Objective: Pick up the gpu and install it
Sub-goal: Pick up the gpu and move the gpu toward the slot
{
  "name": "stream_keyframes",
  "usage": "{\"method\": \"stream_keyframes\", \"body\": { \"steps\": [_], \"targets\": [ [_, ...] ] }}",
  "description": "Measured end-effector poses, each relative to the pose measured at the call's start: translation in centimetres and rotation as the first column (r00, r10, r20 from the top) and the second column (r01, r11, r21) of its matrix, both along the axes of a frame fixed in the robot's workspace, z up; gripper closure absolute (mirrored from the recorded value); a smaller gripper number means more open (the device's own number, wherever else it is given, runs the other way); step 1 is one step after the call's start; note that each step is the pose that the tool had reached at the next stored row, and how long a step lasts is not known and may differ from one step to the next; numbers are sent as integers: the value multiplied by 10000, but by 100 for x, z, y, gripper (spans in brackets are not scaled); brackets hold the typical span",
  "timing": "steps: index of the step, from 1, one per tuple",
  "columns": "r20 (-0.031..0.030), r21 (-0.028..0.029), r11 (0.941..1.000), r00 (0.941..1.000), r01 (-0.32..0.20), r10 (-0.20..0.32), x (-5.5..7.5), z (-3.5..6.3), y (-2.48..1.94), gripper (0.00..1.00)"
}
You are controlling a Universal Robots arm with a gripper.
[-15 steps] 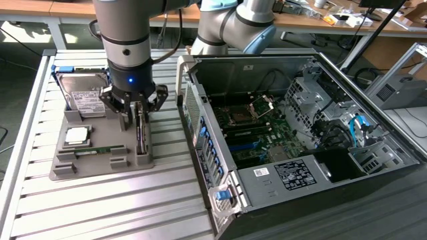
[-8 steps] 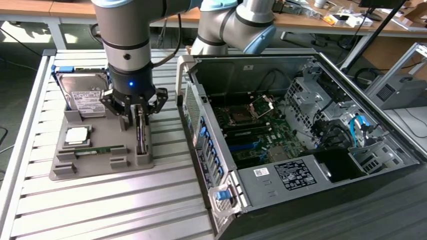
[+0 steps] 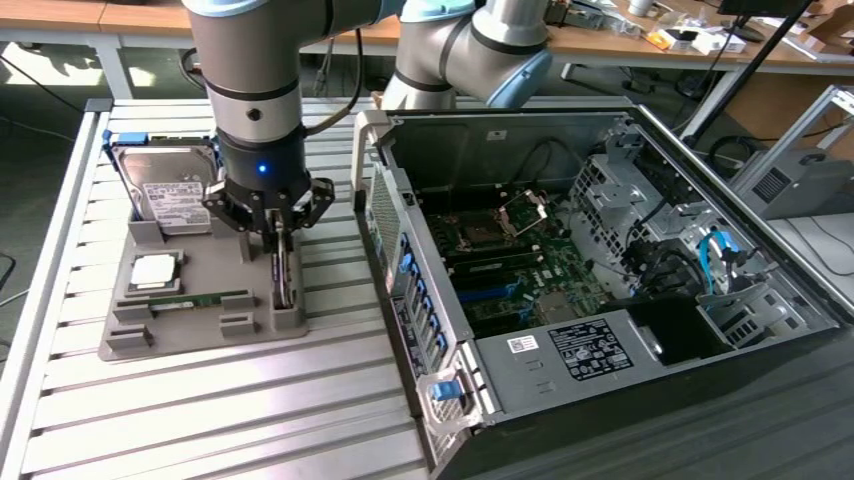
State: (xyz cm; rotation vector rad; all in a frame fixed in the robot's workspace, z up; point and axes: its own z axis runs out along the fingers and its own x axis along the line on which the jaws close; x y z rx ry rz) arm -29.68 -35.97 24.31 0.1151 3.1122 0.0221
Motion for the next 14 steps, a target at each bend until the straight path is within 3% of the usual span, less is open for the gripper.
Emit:
{"method": "stream_keyframes", "body": {
  "steps": [2, 14],
  "targets": [
    [0, 0, 10000, 10000, 0, 0, 0, 0, 0, 73],
    [3, 3, 10000, 10000, 0, 0, 0, 1, 0, 73]
  ]
}}
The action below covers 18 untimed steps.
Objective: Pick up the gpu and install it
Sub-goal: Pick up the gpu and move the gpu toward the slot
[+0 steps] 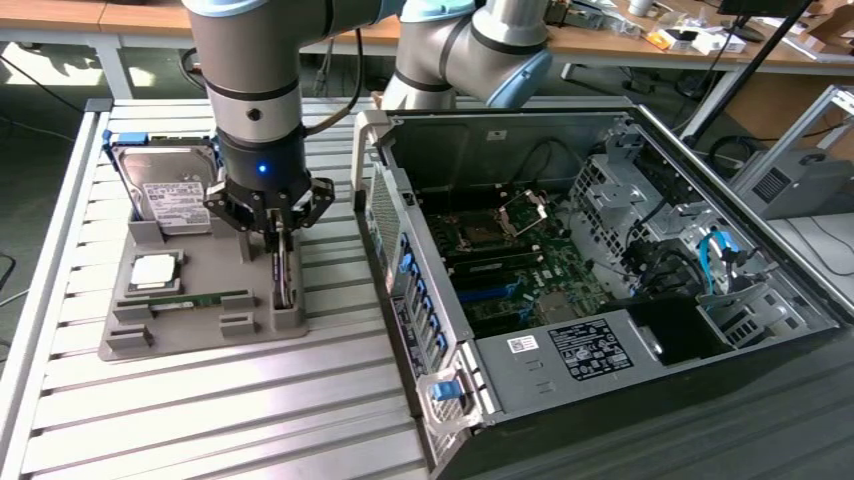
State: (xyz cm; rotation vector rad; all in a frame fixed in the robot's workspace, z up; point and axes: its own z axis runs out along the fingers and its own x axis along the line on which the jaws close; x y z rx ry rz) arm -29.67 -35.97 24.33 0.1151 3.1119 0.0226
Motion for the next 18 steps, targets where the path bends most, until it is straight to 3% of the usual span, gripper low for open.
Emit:
{"method": "stream_keyframes", "body": {
  "steps": [18],
  "targets": [
    [-3, 2, 10000, 10000, 1, -1, 0, 59, 0, 73]
  ]
}}
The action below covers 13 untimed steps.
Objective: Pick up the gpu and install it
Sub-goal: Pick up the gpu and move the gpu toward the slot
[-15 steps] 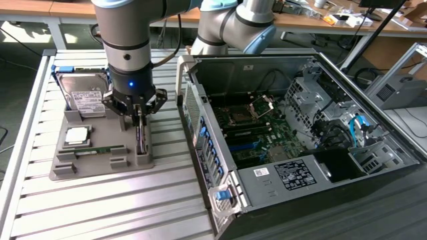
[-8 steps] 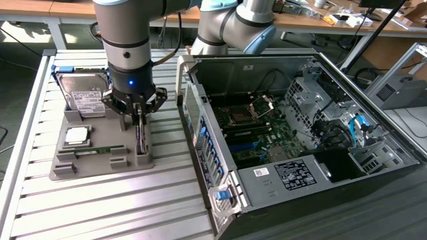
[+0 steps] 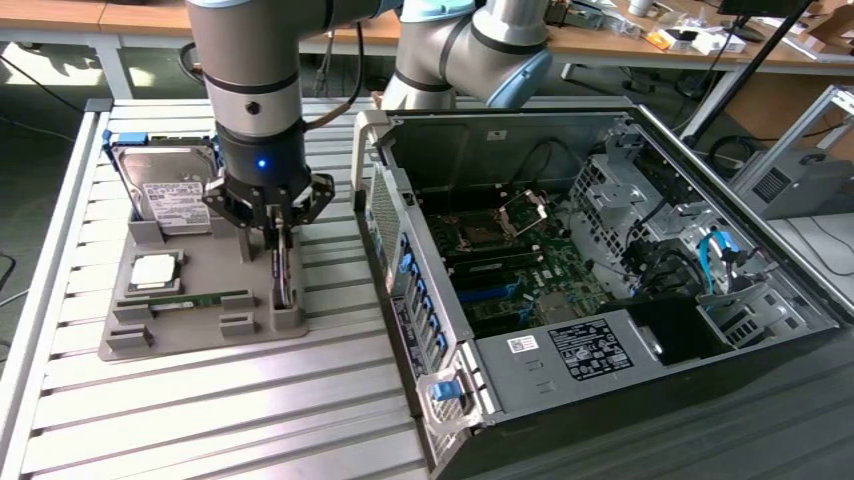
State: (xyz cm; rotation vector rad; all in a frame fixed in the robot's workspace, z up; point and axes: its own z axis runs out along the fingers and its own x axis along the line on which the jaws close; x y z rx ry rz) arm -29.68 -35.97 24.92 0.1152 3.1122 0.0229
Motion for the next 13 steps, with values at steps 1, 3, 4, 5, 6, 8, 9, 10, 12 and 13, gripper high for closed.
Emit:
{"method": "stream_keyframes", "body": {
  "steps": [1, 3, 4, 5, 6, 8, 9, 10, 12, 13],
  "targets": [
    [0, 0, 10000, 10000, 0, 0, 0, 2, 0, 73],
    [0, 0, 10000, 10000, 0, 0, 0, 7, 0, 73],
    [0, 0, 10000, 10000, 0, 0, 0, 9, 0, 73],
    [0, 0, 10000, 10000, 0, 0, 0, 11, 0, 73],
    [-1, -1, 10000, 10000, 0, 0, 0, 14, 0, 73],
    [-1, -1, 10000, 10000, 0, 0, 0, 18, 0, 73],
    [-1, 0, 10000, 10000, 0, 0, 0, 21, 0, 73],
    [0, 0, 10000, 10000, 0, 0, 0, 23, 0, 73],
    [-1, -1, 10000, 10000, 0, 0, 0, 29, 0, 73],
    [-1, -1, 10000, 10000, 0, 0, 0, 31, 0, 73]
  ]
}}
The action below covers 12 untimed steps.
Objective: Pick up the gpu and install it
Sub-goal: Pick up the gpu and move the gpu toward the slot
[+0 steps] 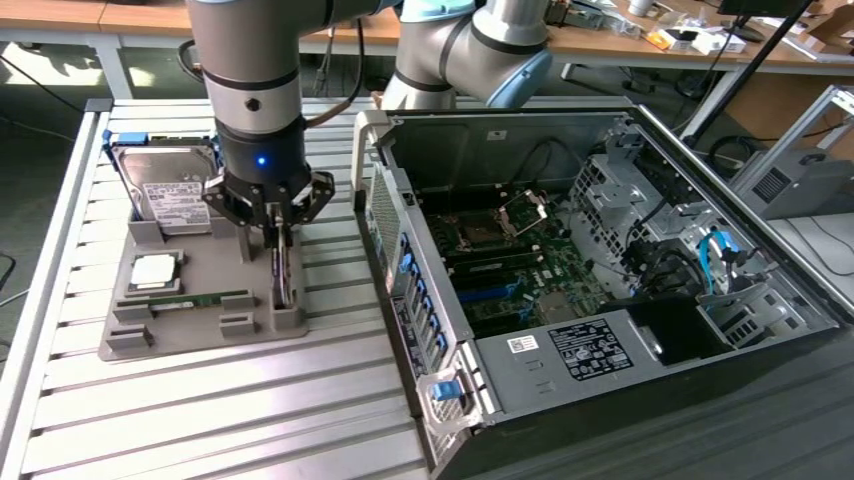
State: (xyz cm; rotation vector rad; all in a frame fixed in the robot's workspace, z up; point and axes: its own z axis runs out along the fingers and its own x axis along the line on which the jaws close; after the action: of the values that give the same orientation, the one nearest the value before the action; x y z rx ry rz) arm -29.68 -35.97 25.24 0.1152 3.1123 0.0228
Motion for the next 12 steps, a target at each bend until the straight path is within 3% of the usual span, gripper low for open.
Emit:
{"method": "stream_keyframes", "body": {
  "steps": [12],
  "targets": [
    [1, 0, 10000, 10000, 0, 0, 0, 37, 0, 73]
  ]
}}
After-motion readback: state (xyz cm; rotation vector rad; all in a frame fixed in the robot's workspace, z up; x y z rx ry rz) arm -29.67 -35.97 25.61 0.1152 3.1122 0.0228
